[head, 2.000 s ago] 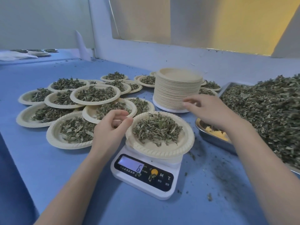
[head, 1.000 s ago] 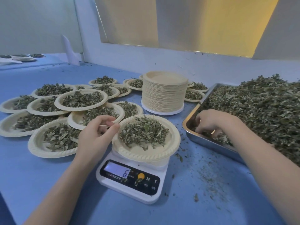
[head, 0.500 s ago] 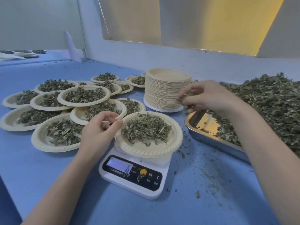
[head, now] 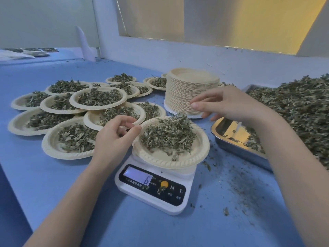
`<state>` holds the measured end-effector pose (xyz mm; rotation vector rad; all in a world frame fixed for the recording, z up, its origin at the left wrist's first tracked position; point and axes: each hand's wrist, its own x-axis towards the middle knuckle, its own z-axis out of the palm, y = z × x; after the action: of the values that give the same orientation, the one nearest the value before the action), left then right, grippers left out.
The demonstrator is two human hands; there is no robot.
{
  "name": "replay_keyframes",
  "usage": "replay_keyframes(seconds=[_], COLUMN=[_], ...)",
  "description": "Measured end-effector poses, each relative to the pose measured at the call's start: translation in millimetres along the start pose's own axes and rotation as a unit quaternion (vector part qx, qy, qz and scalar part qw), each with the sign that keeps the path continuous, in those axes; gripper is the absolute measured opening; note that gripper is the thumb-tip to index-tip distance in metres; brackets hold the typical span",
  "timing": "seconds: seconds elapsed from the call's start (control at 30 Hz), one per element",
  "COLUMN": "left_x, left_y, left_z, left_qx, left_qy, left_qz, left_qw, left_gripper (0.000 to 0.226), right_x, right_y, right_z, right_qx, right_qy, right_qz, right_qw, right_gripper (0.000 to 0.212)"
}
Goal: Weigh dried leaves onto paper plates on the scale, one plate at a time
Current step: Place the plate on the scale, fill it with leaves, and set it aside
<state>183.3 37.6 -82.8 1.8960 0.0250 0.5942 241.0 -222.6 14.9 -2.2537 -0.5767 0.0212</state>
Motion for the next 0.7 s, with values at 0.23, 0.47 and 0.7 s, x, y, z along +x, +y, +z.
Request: replay_keyframes(seconds=[0.23,0.47,0.7], left_x=[-0.5,-0.8,0.5], left_y=[-0.3,-1.4,-3.2], left_z=[-0.1,0.8,0.9], left_qx=[-0.001,-0.004,0.006], left_qy=[0.006,0.002,0.001], left_qz=[-0.011,-0.012,-0.013], left_qw=[1.000,1.000,1.000], left_gripper=[0.012,0.011,0.012], right_x=[0.4,-1.6,-2.0], right_y=[0.8,1.3,0.4], right_z=[-0.7,-2.2,-2.0], right_qx=[0.004,0.005,0.001], right_qy=[-0.005,-0.026,-0.039], right_qz=[-0.001,-0.006,0.003], right_qw=[1.000,1.000,0.999], right_gripper=[0.027,0.024,0.023])
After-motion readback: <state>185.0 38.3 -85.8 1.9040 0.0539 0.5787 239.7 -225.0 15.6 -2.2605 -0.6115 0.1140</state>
